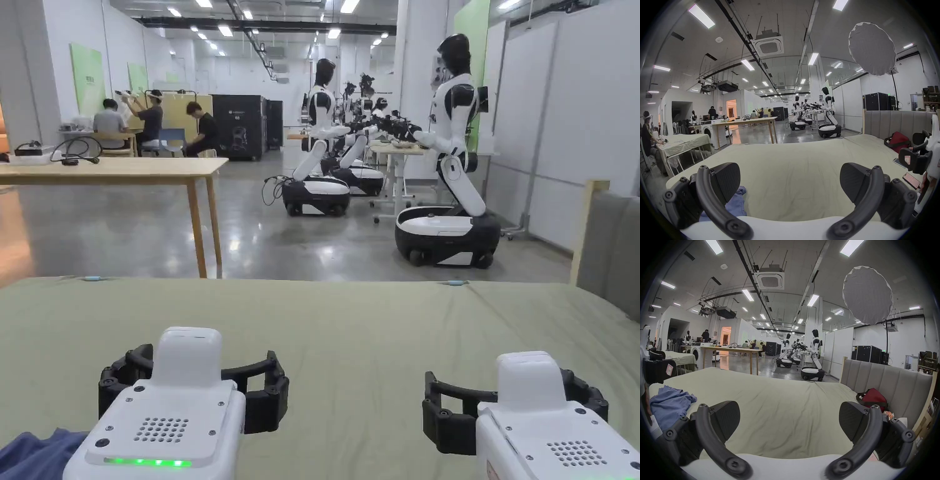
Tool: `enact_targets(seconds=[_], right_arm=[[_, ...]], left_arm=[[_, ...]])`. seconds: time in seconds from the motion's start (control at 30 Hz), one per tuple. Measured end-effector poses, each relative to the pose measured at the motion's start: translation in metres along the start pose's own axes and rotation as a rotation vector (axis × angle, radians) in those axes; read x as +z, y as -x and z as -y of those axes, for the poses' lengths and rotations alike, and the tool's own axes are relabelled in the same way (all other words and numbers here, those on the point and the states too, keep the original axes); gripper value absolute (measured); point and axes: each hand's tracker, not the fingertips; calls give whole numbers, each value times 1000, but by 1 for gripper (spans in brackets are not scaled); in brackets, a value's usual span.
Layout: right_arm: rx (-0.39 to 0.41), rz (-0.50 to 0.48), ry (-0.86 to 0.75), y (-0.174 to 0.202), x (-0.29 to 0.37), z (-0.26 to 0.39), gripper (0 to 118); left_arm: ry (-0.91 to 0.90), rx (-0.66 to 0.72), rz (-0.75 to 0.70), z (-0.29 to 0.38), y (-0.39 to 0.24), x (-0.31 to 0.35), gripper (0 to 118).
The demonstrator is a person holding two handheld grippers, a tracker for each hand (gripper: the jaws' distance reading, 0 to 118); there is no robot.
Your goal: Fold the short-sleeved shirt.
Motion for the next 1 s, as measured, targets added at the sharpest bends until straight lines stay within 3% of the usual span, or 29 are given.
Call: enact_targets(seconds=[0.27,0.3,0.37,0.4,0.47,0.5,0.57,0.63,0.67,0.7,0.73,0.8,0.83,0.9,1.0], right_arm=[[-5,1,-9,-1,3,-1,118],[21,3,-15,0,4,-2,118],[148,21,-42,6,5,-5,118],[258,40,-68,12,7,-5,118],[637,115,-145,31,10,0,118],[854,160,-184,41,10,8,118],[1405,254,-294,55,8,35,118],[1840,263,-383,53,5,66,118],[1919,217,-408,51,4,73,118],[1894,148,-395,50,6,76,118],[1849,98,-385,51,7,76,118],[1676,91,-358,45,6,64,118],[1536,102,-310,44,5,54,118],[1127,67,-196,40,1,28,118],[385,-54,-7,8,-8,-12,118]], left_arm=[[-10,10,-6,-1,0,2,118],[-11,58,10,-3,4,2,118],[27,236,72,-5,17,0,118],[65,390,124,-4,30,-3,118],[182,821,230,8,64,-16,118],[238,1035,265,19,78,-23,118],[357,1521,387,62,103,-40,118],[404,1892,502,104,109,-49,118],[419,1985,500,118,107,-49,118],[440,2016,477,125,107,-49,118],[440,1956,417,118,96,-36,118],[425,1795,344,110,97,-31,118],[394,1718,343,100,93,-30,118],[396,1568,325,76,86,-31,118],[377,1103,288,26,64,-30,118]])
